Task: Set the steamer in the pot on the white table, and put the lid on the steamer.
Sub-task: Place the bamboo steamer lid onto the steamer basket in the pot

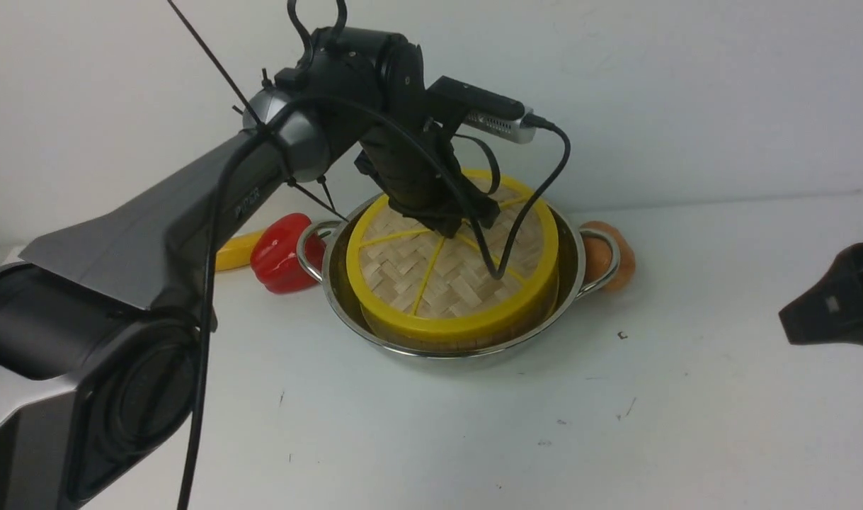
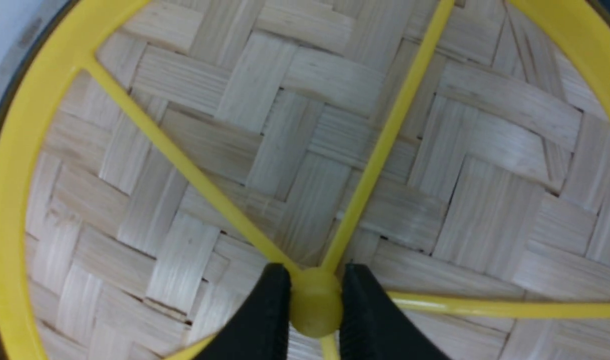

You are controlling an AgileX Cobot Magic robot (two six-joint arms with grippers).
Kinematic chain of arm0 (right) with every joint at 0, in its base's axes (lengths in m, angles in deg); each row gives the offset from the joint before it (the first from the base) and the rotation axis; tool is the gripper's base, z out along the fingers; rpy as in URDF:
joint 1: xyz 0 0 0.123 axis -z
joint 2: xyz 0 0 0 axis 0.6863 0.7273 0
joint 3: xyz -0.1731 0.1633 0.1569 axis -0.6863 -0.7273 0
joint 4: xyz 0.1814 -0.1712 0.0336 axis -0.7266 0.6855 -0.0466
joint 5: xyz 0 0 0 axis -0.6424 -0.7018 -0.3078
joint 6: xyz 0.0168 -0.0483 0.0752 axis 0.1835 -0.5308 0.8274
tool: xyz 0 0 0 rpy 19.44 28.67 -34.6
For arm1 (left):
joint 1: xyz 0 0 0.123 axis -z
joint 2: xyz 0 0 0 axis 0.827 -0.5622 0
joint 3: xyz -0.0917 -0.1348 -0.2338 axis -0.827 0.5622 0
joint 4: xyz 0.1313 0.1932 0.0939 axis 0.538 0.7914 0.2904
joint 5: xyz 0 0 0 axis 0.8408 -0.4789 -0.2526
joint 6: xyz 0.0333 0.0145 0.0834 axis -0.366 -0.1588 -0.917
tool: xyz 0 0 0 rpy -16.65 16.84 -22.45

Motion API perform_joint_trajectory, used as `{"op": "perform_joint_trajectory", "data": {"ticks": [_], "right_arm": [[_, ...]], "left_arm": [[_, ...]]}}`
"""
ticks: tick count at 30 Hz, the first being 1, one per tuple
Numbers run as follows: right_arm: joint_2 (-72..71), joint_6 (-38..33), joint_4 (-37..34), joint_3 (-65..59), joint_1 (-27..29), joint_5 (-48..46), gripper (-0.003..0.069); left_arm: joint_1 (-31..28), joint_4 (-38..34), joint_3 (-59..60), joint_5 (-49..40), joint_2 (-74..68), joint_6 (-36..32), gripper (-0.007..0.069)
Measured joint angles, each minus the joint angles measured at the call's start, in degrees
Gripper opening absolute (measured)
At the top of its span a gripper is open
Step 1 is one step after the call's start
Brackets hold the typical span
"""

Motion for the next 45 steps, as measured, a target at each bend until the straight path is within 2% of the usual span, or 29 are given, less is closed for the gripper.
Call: {"op": "perform_joint_trajectory", "data": {"ticks": [29, 45], "right_arm": [[0.0, 0.0, 0.0, 0.0, 0.0, -0.1, 0.0324], [0.0, 0.0, 0.0, 0.0, 0.0, -0.1, 0.0324]], "left_arm": [[1.4, 1.2, -1.8, 1.3, -0.8, -0.4, 0.0114], [3.2, 5.8, -2.3, 1.4, -1.7, -0.2, 0.0114]]}}
